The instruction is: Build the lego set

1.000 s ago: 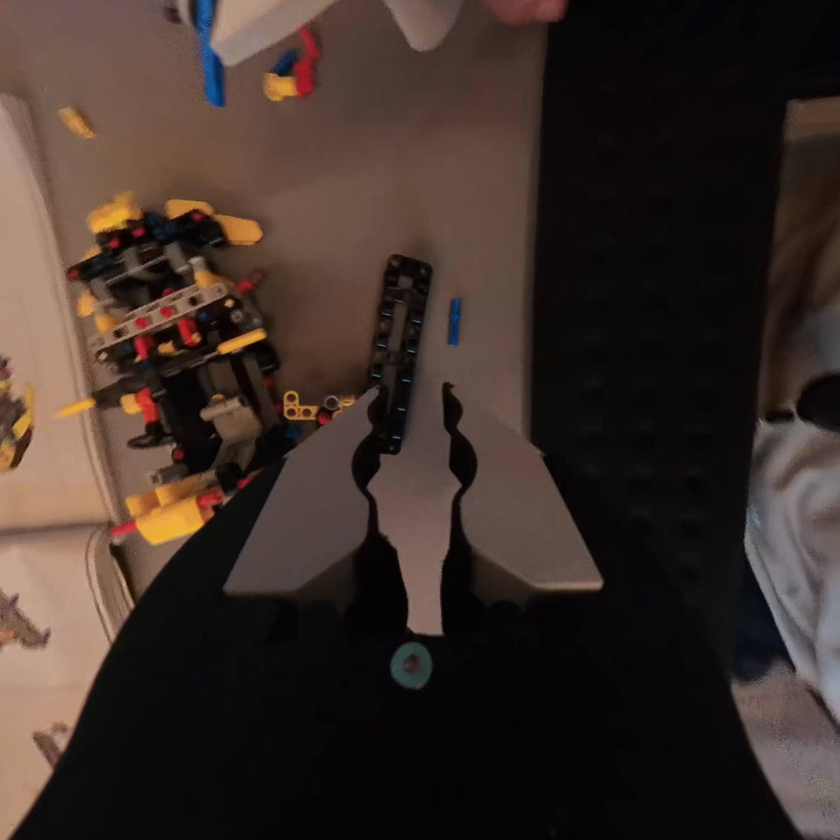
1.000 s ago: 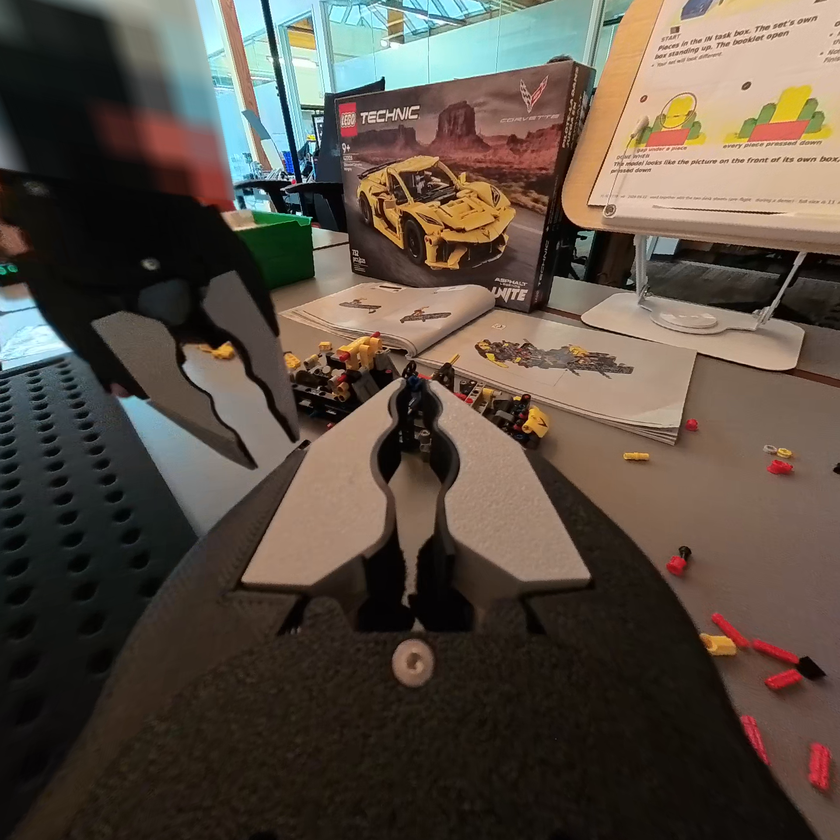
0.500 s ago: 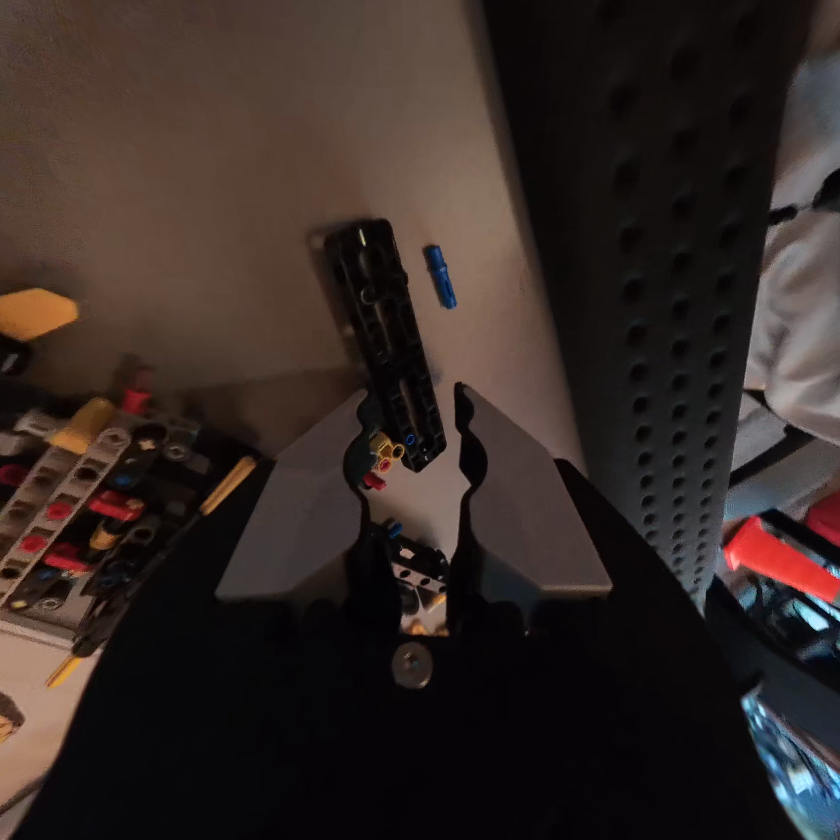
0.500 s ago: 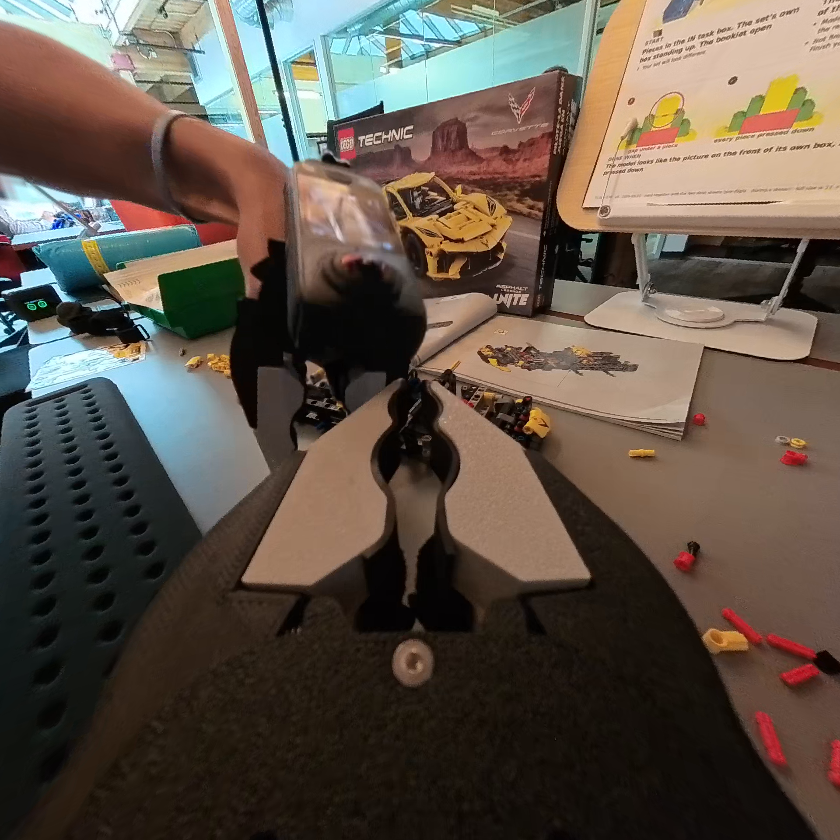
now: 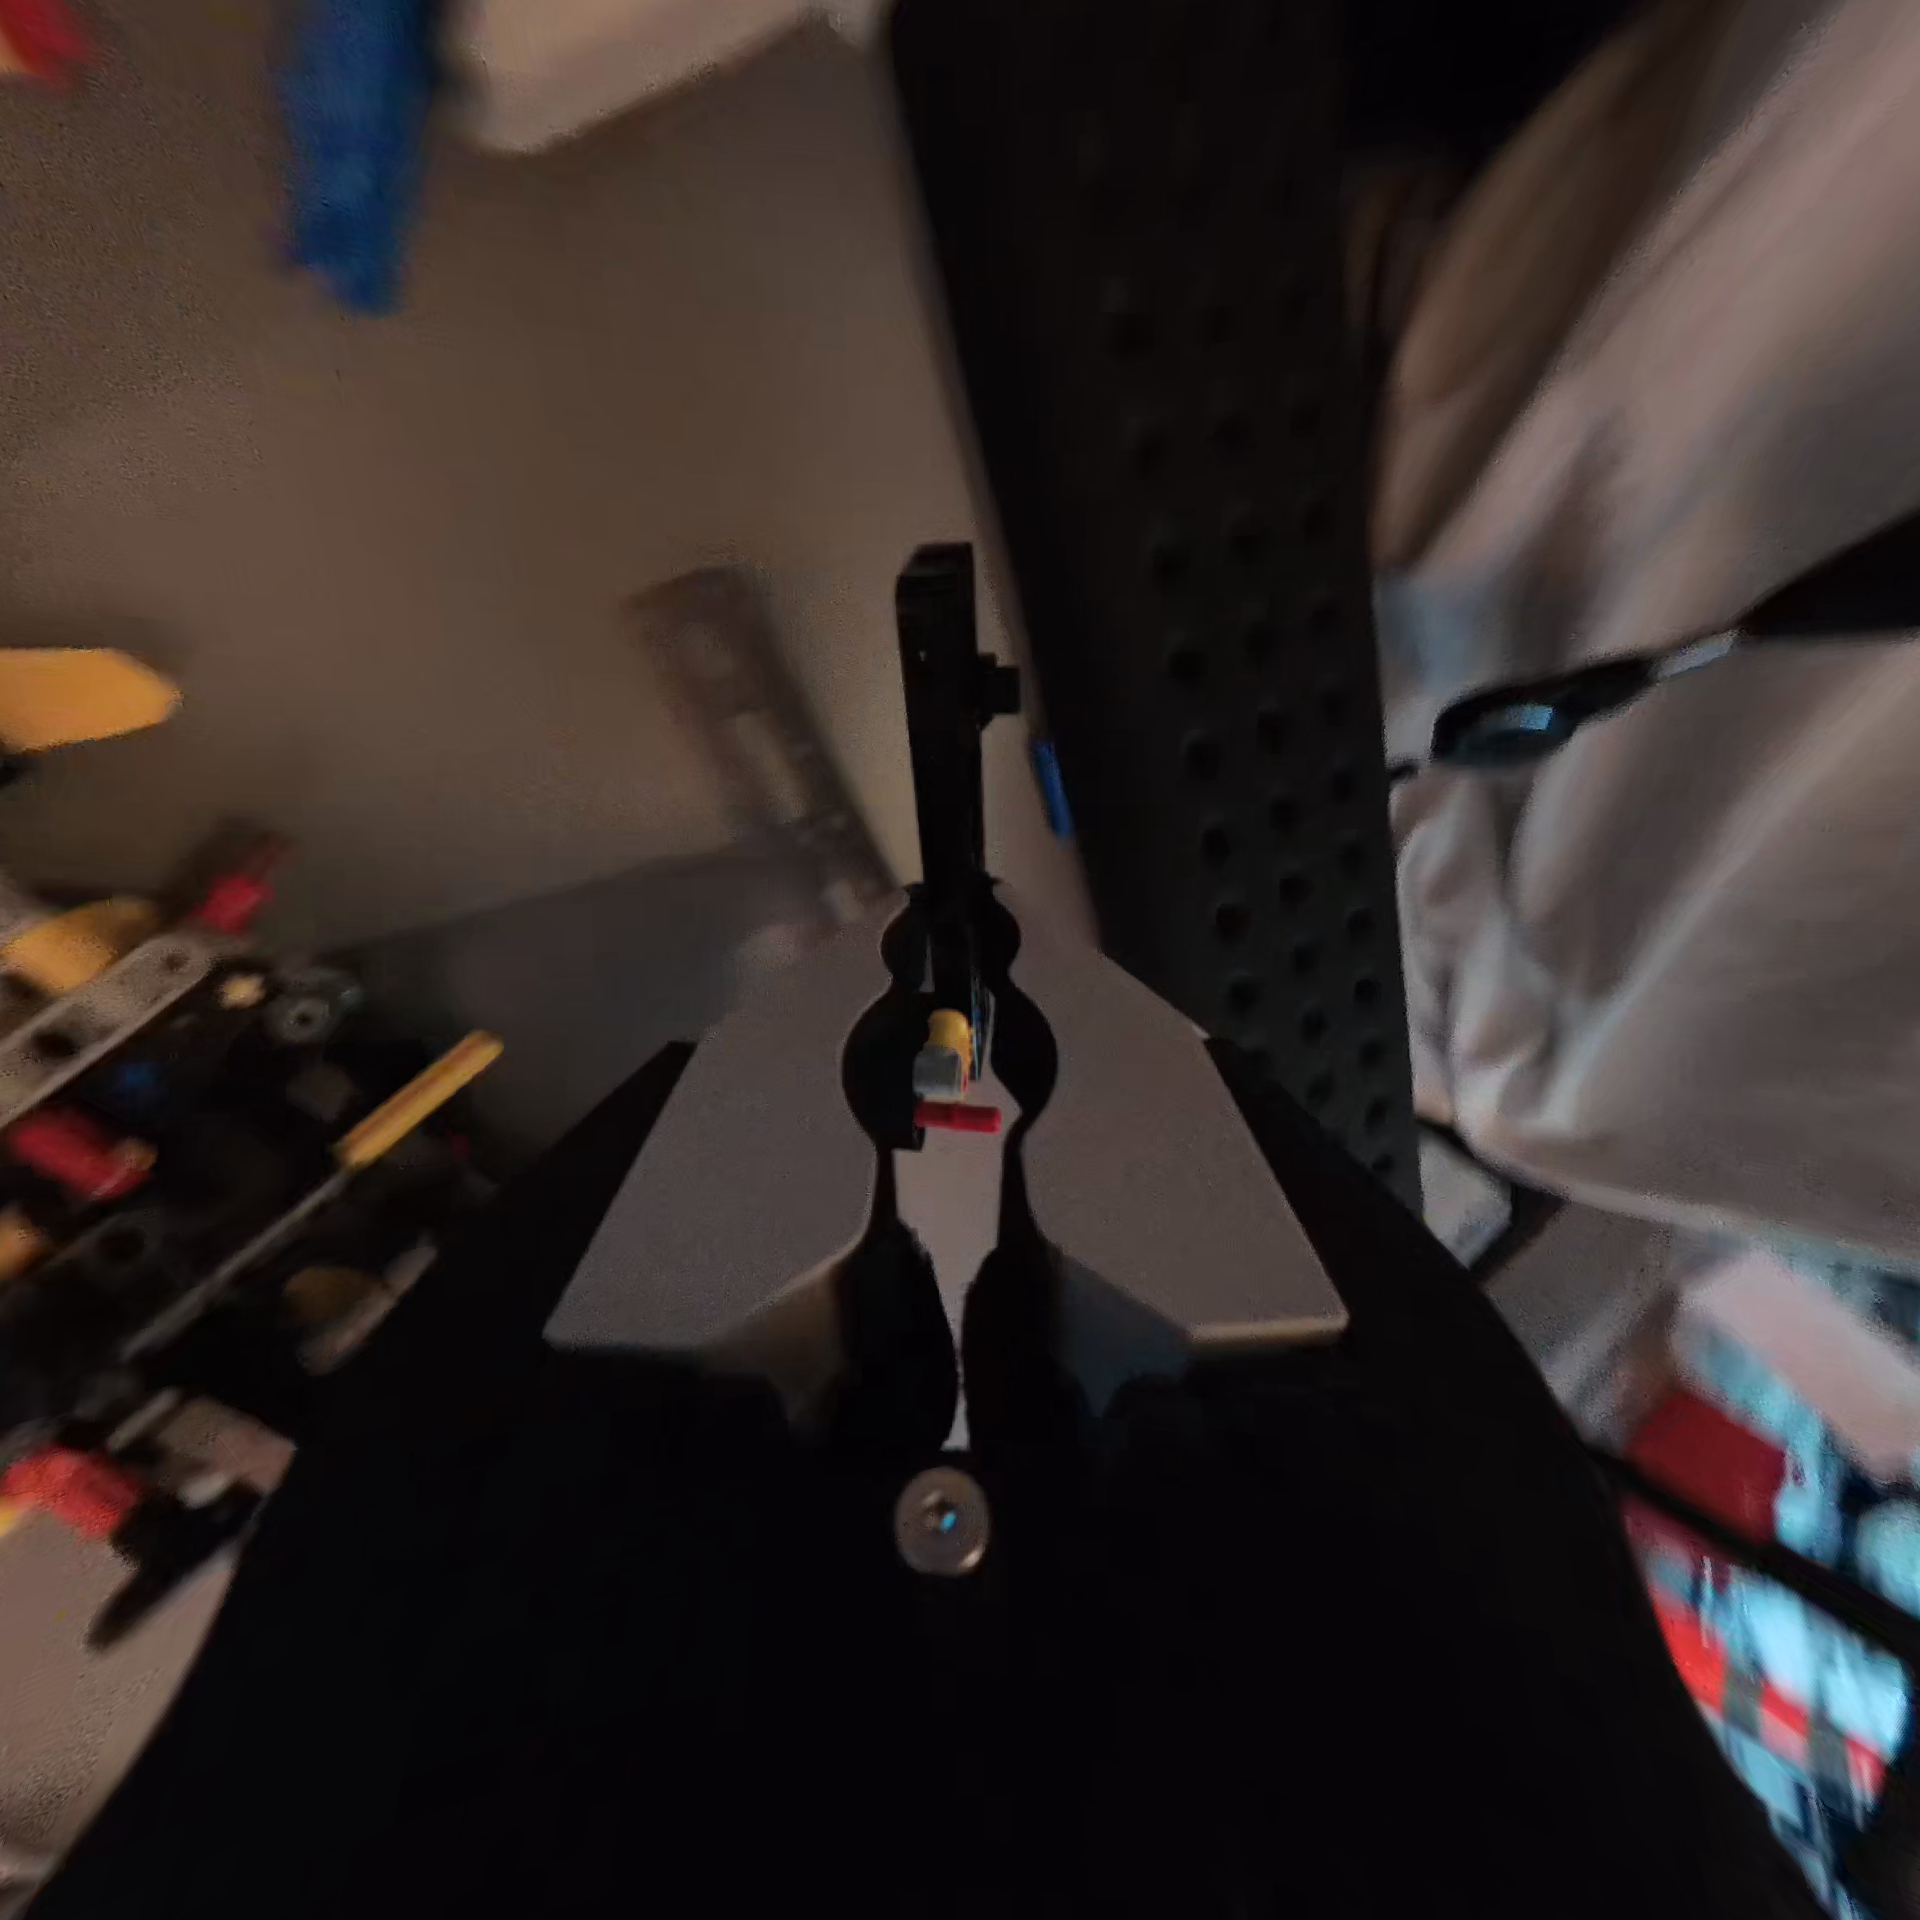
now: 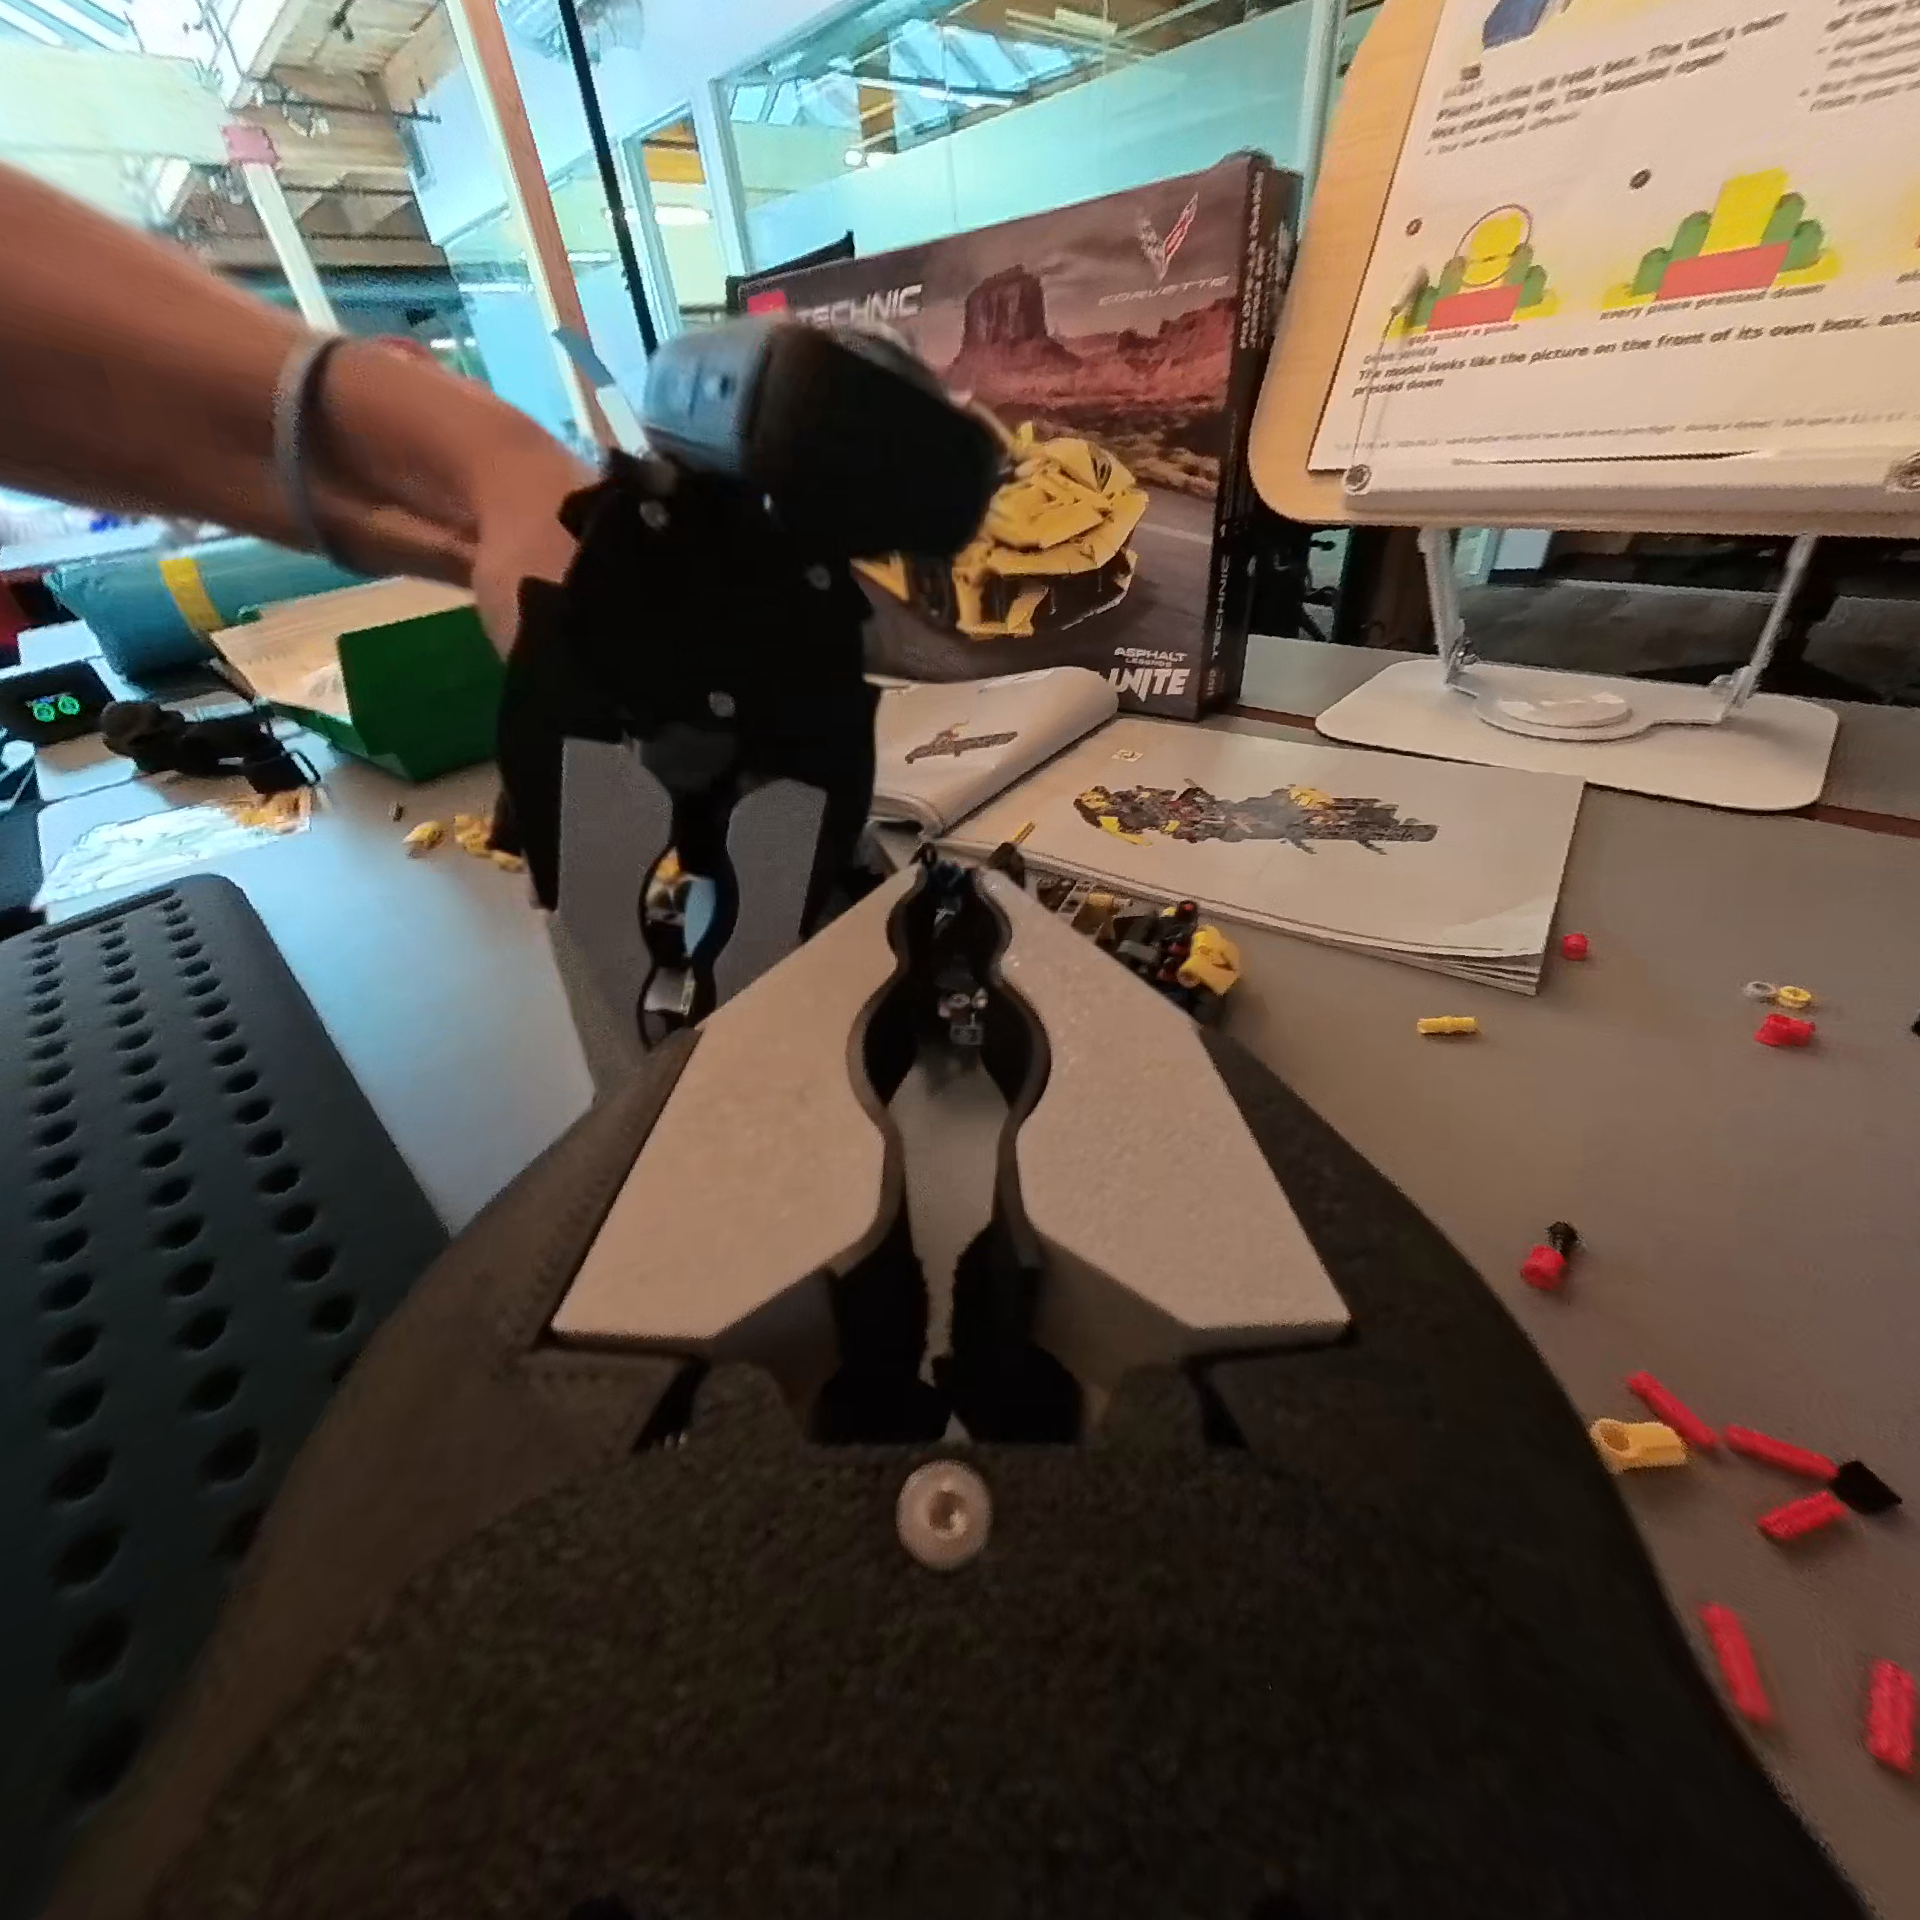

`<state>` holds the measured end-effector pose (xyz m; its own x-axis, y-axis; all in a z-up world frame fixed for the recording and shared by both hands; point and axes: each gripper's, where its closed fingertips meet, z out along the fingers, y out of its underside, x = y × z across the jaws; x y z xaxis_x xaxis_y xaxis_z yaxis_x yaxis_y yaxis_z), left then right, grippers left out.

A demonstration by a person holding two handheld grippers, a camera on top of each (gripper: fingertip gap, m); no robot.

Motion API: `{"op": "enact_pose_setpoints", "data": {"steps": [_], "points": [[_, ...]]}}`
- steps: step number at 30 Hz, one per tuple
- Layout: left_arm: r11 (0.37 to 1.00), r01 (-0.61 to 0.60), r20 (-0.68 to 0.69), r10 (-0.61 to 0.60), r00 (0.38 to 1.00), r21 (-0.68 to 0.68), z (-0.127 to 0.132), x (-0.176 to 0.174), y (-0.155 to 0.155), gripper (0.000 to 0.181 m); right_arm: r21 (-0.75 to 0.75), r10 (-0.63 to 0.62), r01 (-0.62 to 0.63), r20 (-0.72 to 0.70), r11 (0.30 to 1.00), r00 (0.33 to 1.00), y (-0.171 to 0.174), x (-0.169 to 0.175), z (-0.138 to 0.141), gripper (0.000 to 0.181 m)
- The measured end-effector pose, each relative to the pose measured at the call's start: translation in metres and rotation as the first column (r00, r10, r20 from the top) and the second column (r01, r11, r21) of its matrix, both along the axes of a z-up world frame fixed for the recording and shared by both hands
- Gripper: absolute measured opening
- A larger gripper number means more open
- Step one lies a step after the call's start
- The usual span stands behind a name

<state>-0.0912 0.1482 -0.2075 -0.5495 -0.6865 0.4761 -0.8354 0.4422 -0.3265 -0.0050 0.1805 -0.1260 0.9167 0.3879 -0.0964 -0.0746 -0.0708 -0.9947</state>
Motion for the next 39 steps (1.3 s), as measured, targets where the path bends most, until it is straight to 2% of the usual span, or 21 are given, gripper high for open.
{"op": "enact_pose_setpoints", "data": {"steps": [2, 3, 4, 6, 8, 9, 10, 13, 17, 20, 24, 26, 29, 32, 35, 39], "points": [[0.983, -0.170, 0.108, 0.177, 0.978, -0.071, 0.019, 0.016, 0.005, 0.008, 0.024, -0.020, 0.021, -0.023, 1.000, 1.000, -0.002, 0.005, 0.006, 0.003], [0.951, -0.285, 0.157, 0.301, 0.941, -0.119, 0.029, 0.026, 0.011, 0.008, 0.042, -0.033, 0.034, -0.030, 0.999, 0.999, -0.003, 0.008, 0.010, 0.003], [0.890, -0.412, 0.177, 0.445, 0.878, -0.194, 0.041, 0.035, 0.020, 0.008, 0.060, -0.046, 0.048, -0.034, 0.997, 0.998, -0.004, 0.010, 0.014, 0.003], [0.695, -0.599, 0.168, 0.697, 0.697, -0.398, 0.065, 0.047, 0.038, 0.008, 0.079, -0.043, 0.045, -0.032, 0.996, 0.999, -0.008, 0.007, 0.019, 0.003], [0.508, -0.673, 0.132, 0.839, 0.528, -0.537, 0.077, 0.048, 0.054, 0.008, 0.088, -0.020, 0.023, -0.033, 0.996, 0.999, -0.011, -0.005, 0.024, 0.003], [0.443, -0.682, 0.128, 0.878, 0.460, -0.582, 0.079, 0.047, 0.059, 0.008, 0.057, -0.037, 0.040, -0.047, 0.998, 0.998, -0.008, -0.008, 0.022, 0.003], [0.408, -0.685, 0.141, 0.900, 0.412, -0.603, 0.078, 0.045, 0.060, 0.007, 0.023, -0.041, 0.042, -0.061, 0.999, 0.997, -0.005, -0.014, 0.018, 0.003], [0.407, -0.689, 0.254, 0.913, 0.318, -0.600, 0.072, 0.041, 0.055, 0.008, -0.029, -0.096, 0.095, -0.022, 0.995, 0.995, 0.004, -0.025, 0.010, 0.003], [0.449, -0.688, 0.387, 0.885, 0.257, -0.570, 0.073, 0.042, 0.046, 0.008, -0.041, -0.120, 0.125, 0.097, 0.991, 0.988, 0.009, -0.035, 0.001, 0.003], [0.439, -0.687, 0.397, 0.888, 0.232, -0.580, 0.074, 0.042, 0.042, 0.008, -0.012, -0.145, 0.148, 0.121, 0.989, 0.982, 0.008, -0.033, 0.005, 0.003], [0.387, -0.690, 0.367, 0.911, 0.185, -0.612, 0.071, 0.043, 0.046, 0.007, 0.032, -0.152, 0.149, 0.146, 0.988, 0.977, 0.005, -0.035, 0.010, 0.002], [0.391, -0.670, 0.356, 0.913, 0.198, -0.631, 0.071, 0.045, 0.041, 0.007, 0.036, -0.150, 0.146, 0.171, 0.989, 0.974, 0.005, -0.037, 0.008, 0.003], [0.402, -0.633, 0.380, 0.907, 0.180, -0.661, 0.074, 0.047, 0.037, 0.007, 0.054, -0.161, 0.153, 0.189, 0.987, 0.969, 0.006, -0.036, 0.010, 0.003], [0.385, -0.592, 0.363, 0.918, 0.163, -0.708, 0.077, 0.046, 0.038, 0.007, 0.066, -0.158, 0.147, 0.197, 0.987, 0.968, 0.005, -0.037, 0.011, 0.003], [0.384, -0.553, 0.380, 0.916, 0.129, -0.739, 0.080, 0.044, 0.039, 0.007, 0.116, -0.174, 0.148, 0.265, 0.982, 0.948, 0.005, -0.041, 0.012, 0.003], [0.351, -0.511, 0.326, 0.935, 0.143, -0.784, 0.077, 0.040, 0.040, 0.007, 0.136, -0.188, 0.150, 0.334, 0.979, 0.924, 0.008, -0.044, 0.009, 0.003]]}}
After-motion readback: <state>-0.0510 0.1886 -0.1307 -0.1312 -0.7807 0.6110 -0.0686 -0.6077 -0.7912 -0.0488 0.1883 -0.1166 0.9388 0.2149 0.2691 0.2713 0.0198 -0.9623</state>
